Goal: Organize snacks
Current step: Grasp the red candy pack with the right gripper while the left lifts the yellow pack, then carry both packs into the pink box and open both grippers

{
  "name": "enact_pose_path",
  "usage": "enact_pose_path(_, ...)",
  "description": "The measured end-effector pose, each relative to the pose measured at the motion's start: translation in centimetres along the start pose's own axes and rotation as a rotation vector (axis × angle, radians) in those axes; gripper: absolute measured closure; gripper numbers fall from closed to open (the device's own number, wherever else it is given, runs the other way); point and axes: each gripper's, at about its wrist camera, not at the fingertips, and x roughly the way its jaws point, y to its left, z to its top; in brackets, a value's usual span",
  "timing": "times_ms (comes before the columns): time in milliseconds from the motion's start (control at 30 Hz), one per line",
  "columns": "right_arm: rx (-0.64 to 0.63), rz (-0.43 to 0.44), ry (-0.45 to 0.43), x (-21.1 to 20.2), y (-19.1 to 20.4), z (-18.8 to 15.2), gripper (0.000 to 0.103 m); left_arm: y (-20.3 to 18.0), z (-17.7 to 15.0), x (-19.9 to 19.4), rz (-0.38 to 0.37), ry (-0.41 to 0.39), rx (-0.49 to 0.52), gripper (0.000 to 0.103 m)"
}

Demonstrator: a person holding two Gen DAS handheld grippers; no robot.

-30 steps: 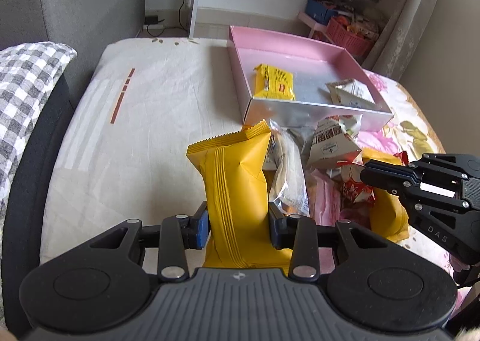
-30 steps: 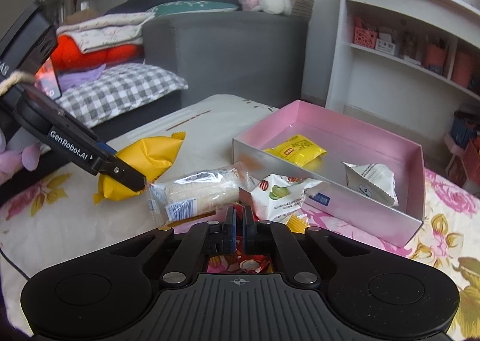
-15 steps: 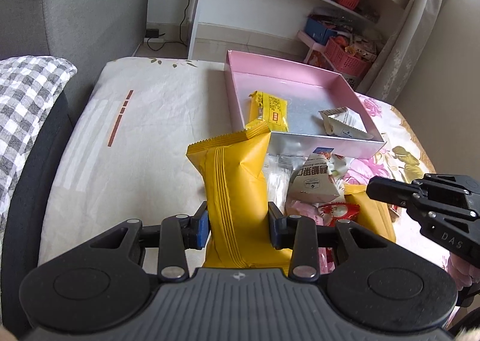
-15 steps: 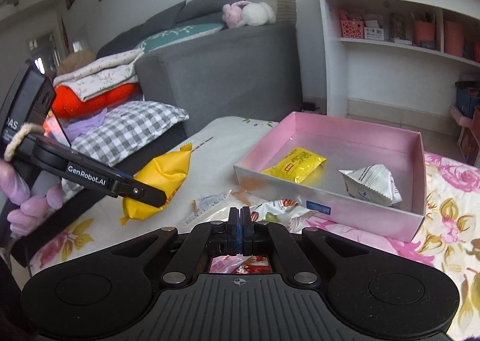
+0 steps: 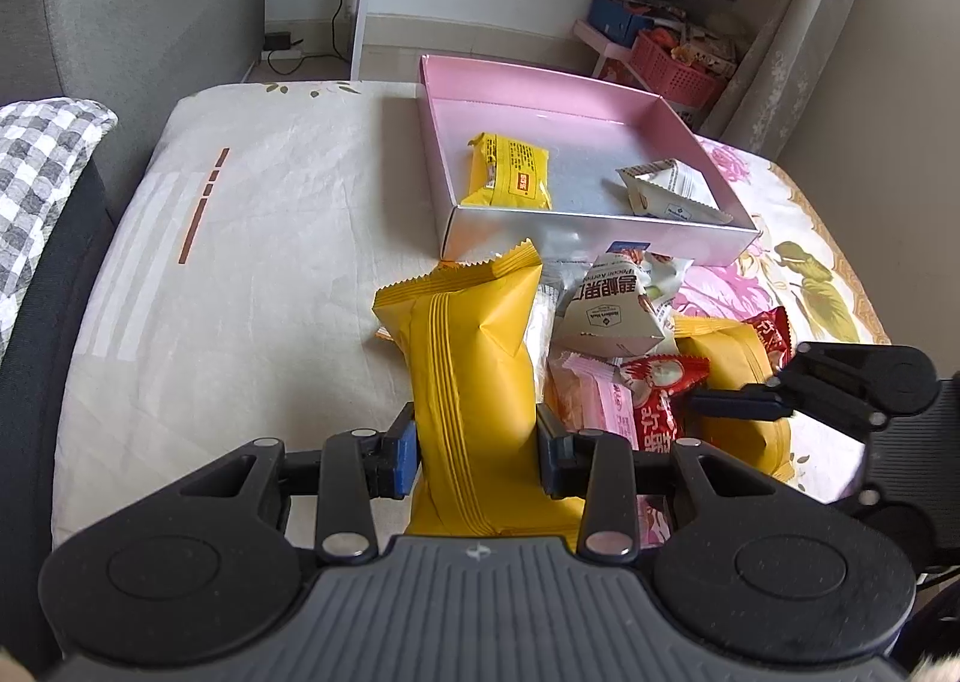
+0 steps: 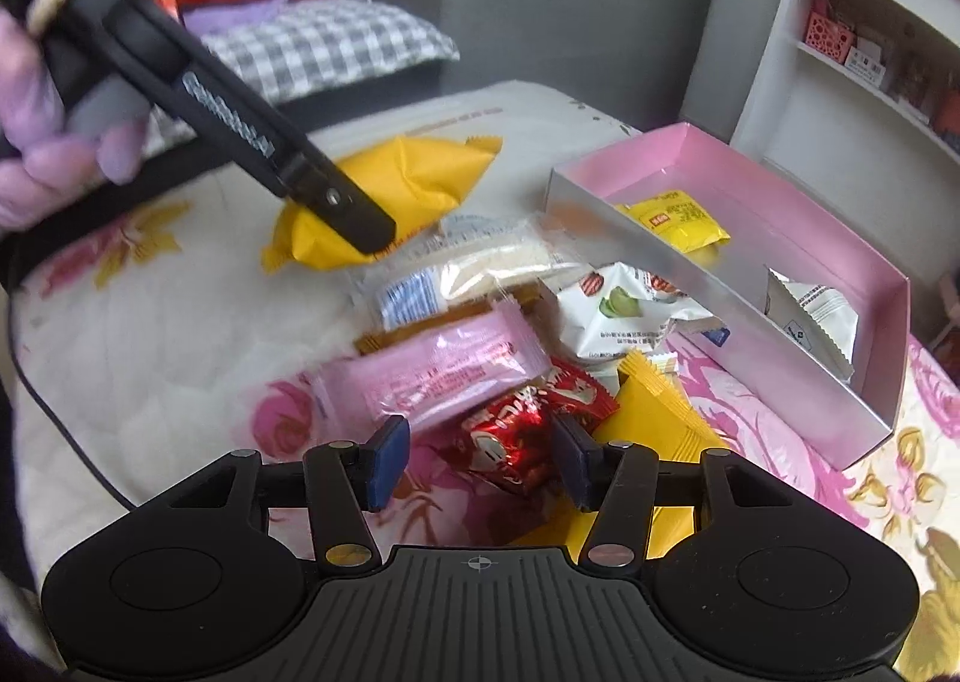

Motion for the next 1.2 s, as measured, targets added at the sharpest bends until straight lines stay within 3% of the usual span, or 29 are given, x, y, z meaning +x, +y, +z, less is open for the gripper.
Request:
enact_pose_path(167, -0.036, -0.062, 0.009, 1.5, 0.5, -0.3, 0.061, -0.1, -0.2, 0.1, 0.003, 0.006, 0.004, 0.069)
enact_pose_path(300, -0.011, -0.056, -0.007, 1.3, -0.3, 0.0, 0.078, 0.0, -0.2, -0.1, 0.005, 0.000, 0.002, 0.069)
enact_pose_path(600, 0.068, 0.012, -0.076, -2.1, -1.6, 0.6, 0.079, -0.1, 0.4, -0.8, -0.003, -0.034, -0.014, 0.069)
enact_pose_path(800, 0.221, 0.052, -0.202, -5.4, -4.8, 1.7, 0.079, -0.7, 1.3, -1.4, -0.014, -0.078, -0.028, 0.069)
enact_pose_path(1200, 0.573, -0.079, -0.301, -5.0, -15.5, 1.1, 0.078, -4.5, 7.4, 1.2, -0.053, -0.131, -0.023, 0.069)
